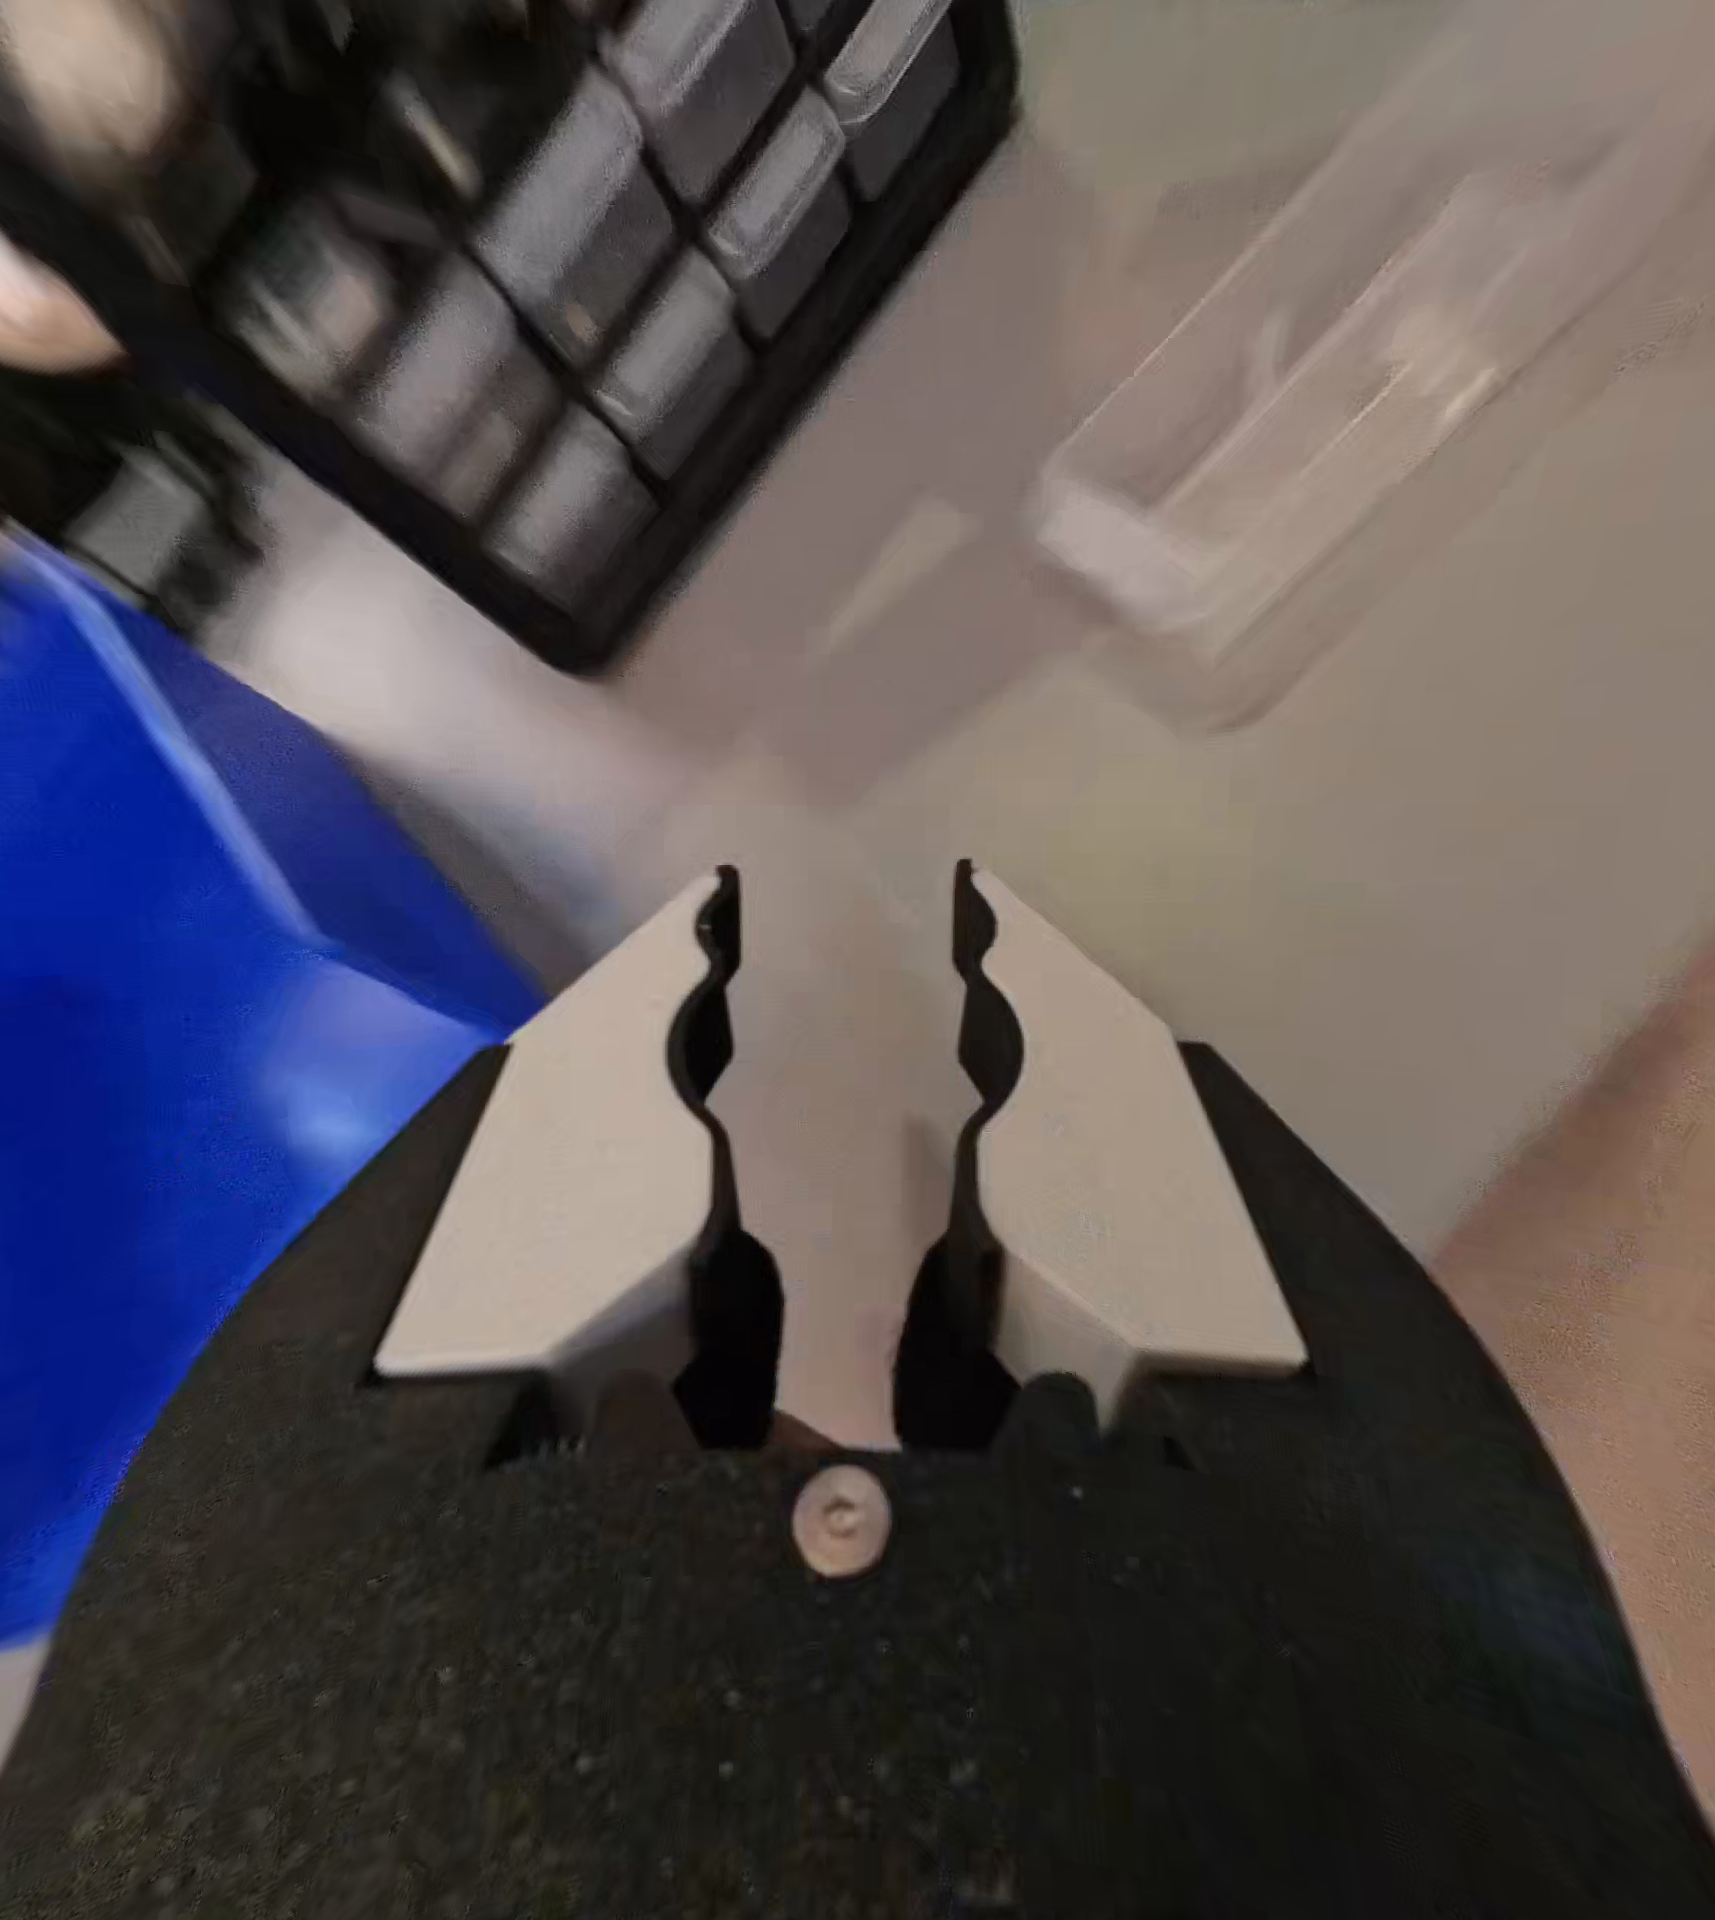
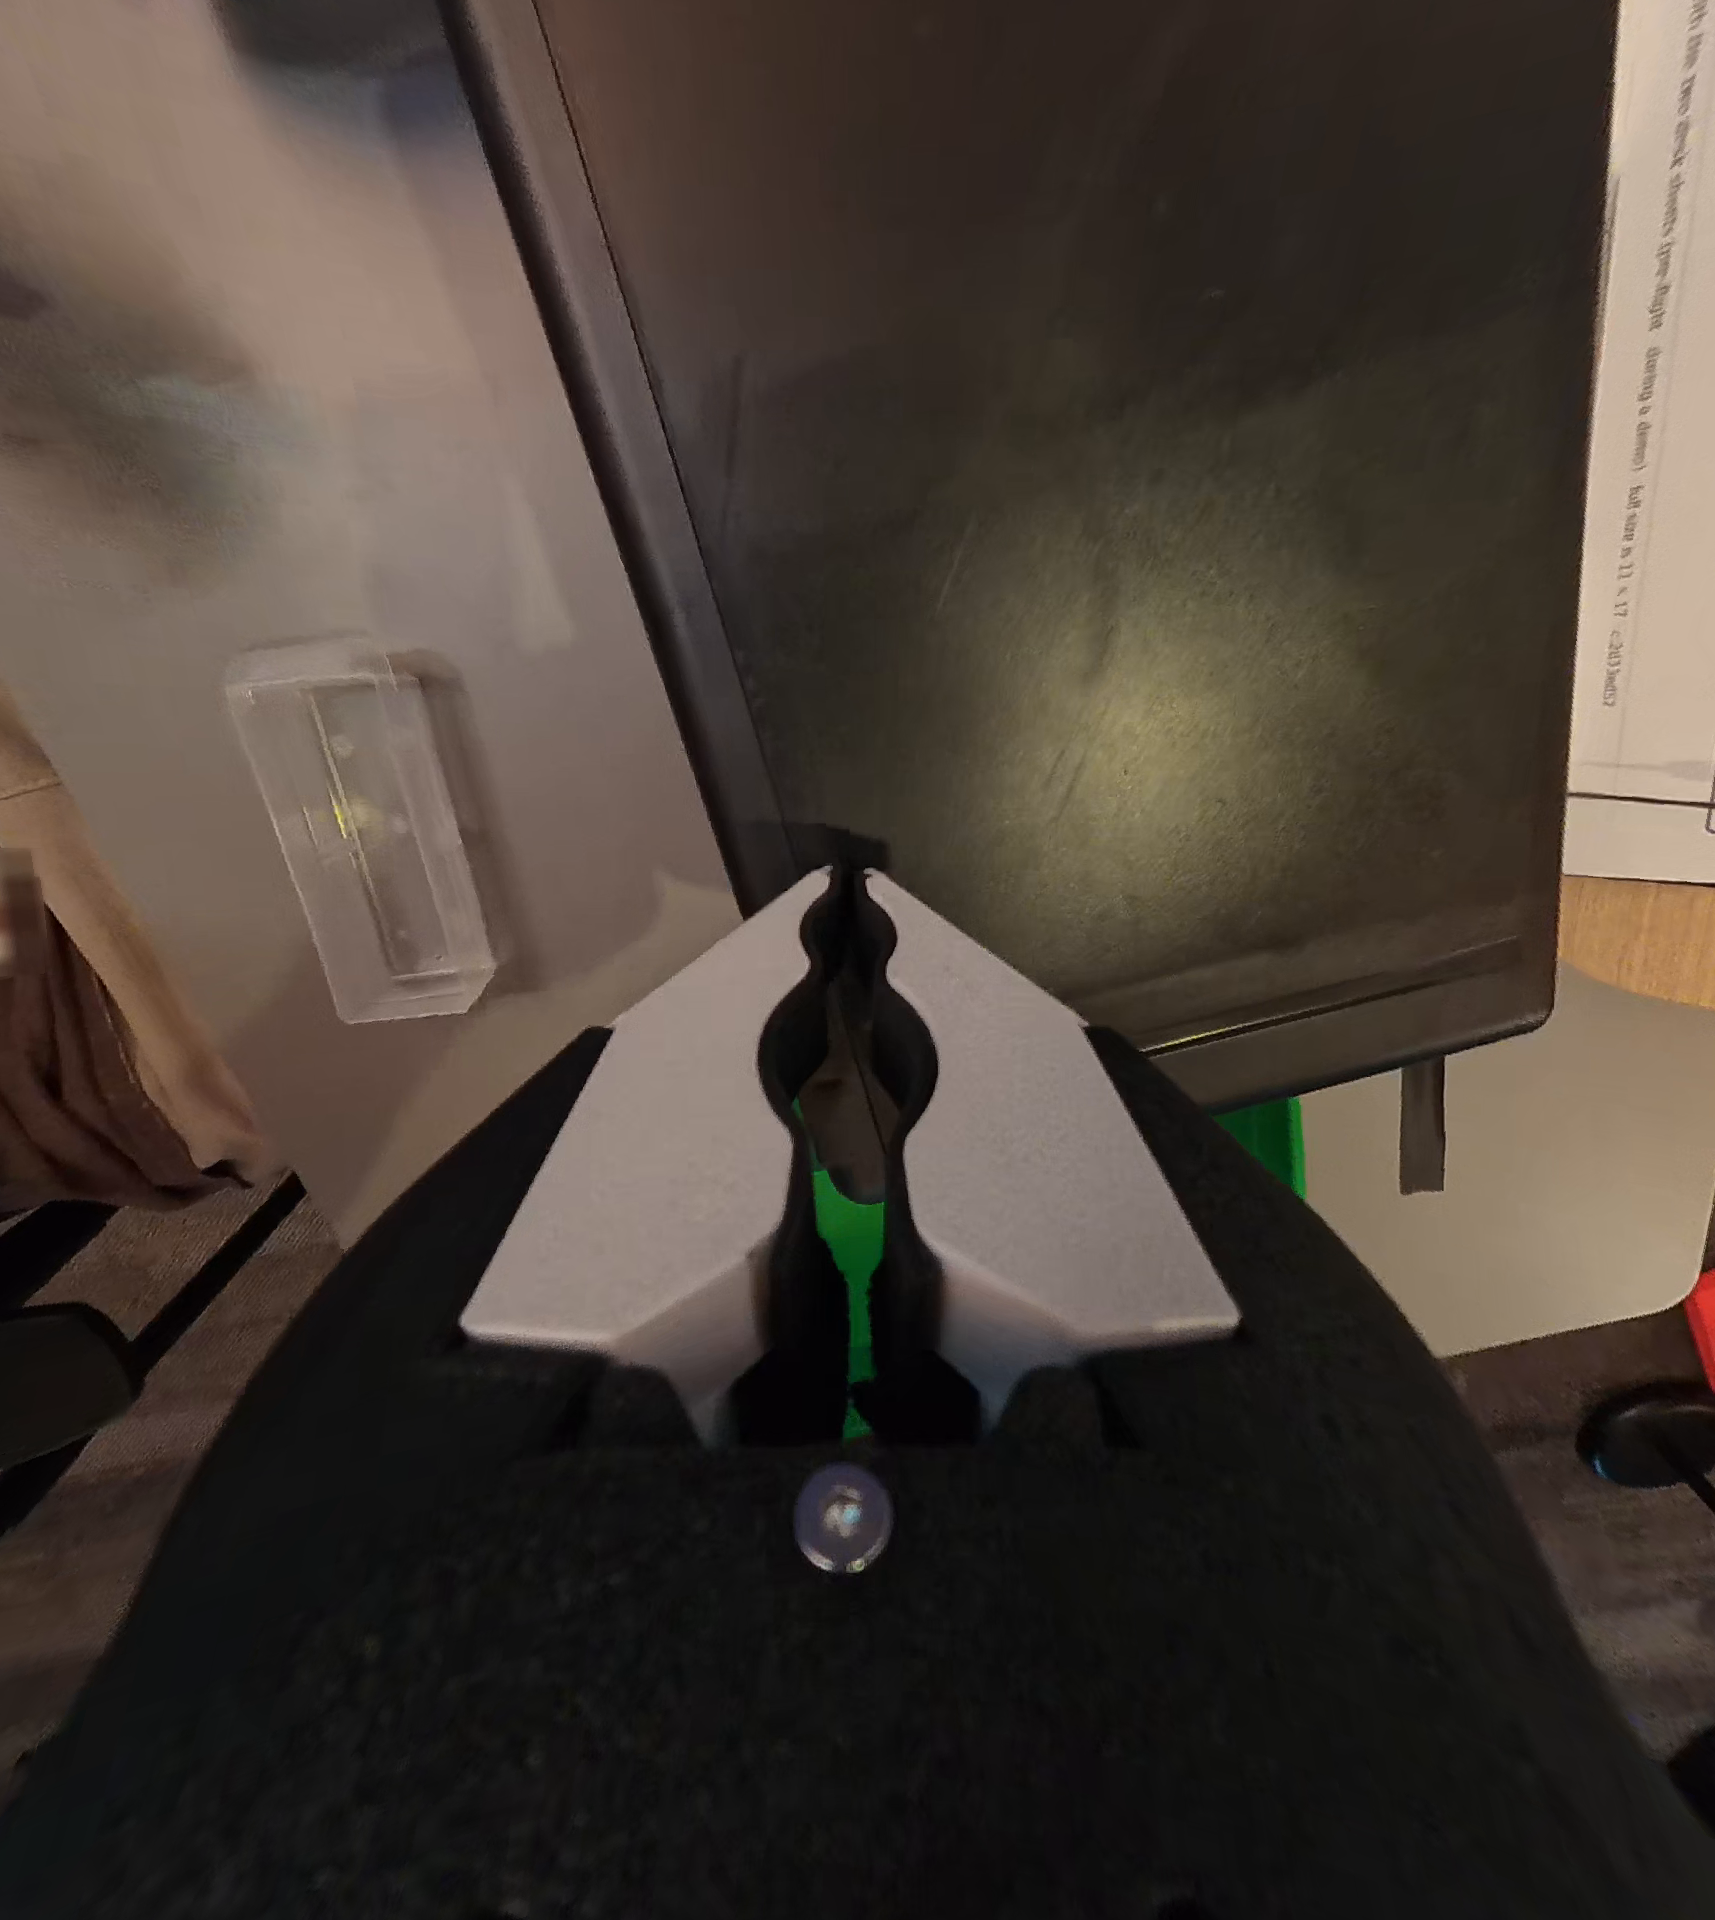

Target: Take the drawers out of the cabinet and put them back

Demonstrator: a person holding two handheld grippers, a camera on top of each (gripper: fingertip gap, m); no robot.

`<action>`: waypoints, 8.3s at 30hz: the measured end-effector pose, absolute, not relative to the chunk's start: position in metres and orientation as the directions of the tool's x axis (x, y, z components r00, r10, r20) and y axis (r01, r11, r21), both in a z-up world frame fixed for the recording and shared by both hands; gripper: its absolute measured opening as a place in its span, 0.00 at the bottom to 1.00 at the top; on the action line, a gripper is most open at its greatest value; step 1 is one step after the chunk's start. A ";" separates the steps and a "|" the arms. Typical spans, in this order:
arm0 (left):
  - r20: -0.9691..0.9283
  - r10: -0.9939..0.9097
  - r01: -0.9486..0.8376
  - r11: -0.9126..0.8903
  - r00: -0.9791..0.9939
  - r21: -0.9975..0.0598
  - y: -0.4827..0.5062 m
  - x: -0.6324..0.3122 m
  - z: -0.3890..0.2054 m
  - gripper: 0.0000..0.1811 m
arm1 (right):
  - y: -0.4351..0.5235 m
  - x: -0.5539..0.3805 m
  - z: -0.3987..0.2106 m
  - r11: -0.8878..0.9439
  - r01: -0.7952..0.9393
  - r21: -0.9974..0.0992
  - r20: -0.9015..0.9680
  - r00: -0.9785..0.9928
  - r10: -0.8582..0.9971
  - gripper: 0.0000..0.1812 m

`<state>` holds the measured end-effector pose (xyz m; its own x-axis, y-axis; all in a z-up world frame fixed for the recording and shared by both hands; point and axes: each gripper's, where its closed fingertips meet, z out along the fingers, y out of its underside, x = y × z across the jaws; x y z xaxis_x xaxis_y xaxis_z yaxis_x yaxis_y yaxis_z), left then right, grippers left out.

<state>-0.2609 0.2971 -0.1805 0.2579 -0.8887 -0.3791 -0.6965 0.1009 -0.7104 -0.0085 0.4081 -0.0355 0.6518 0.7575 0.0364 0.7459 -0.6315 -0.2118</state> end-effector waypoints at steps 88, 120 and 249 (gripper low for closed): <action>0.178 -0.870 -0.475 -0.410 0.459 -0.779 0.253 -0.270 -0.202 0.23 | 0.291 0.225 -0.202 -0.659 0.749 0.067 0.135 0.647 0.750 0.45; 0.069 -0.909 -0.453 -0.270 0.412 -0.850 0.256 -0.237 -0.184 0.20 | 0.455 0.011 -0.030 -0.581 0.801 -0.147 0.003 0.587 0.809 0.00; -0.138 -0.931 -0.240 0.056 0.339 -0.969 0.241 -0.079 -0.121 0.36 | 0.453 0.014 -0.037 -0.626 0.776 -0.084 0.077 0.631 0.772 0.00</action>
